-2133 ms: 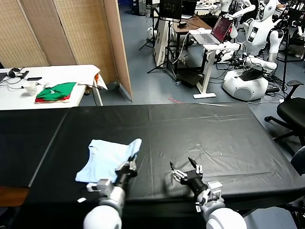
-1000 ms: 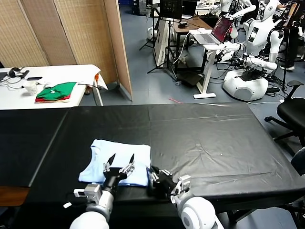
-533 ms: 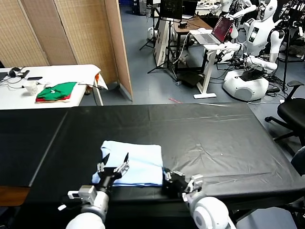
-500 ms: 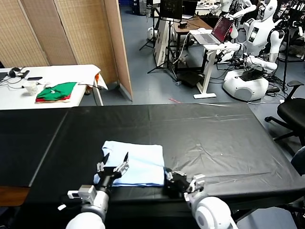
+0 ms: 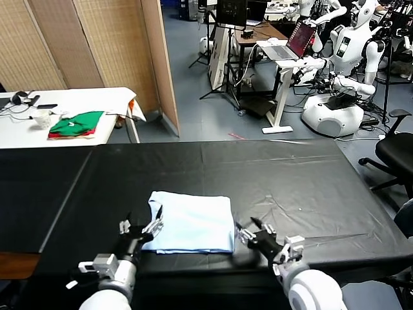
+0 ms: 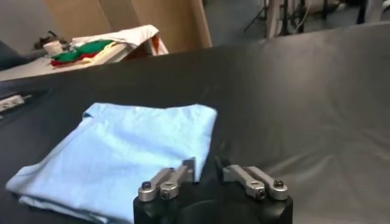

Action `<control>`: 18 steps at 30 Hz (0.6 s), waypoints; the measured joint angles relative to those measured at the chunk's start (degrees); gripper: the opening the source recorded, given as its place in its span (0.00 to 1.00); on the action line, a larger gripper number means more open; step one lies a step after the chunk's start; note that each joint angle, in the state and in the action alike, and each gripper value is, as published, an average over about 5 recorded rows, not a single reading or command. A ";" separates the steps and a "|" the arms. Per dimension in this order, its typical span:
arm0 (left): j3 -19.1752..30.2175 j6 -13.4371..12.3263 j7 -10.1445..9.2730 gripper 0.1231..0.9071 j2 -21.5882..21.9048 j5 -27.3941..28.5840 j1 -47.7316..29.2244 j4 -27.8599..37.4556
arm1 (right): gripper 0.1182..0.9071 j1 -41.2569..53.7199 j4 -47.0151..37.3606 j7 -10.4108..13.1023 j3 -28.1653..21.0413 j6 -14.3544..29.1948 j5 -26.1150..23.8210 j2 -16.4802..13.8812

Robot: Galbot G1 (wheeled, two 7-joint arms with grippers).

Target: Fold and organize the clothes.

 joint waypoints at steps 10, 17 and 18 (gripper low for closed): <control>-2.41 0.37 -0.88 1.00 4.92 0.40 8.33 -3.94 | 1.00 -12.72 4.48 1.57 3.61 19.08 -9.36 0.64; -4.39 -0.88 -0.54 1.00 5.92 1.84 14.77 -6.74 | 1.00 -21.67 6.12 4.80 5.58 29.56 -14.49 1.81; -4.72 -1.20 -0.44 1.00 5.99 2.20 15.65 -7.04 | 1.00 -22.83 6.25 5.30 5.70 30.67 -15.03 1.95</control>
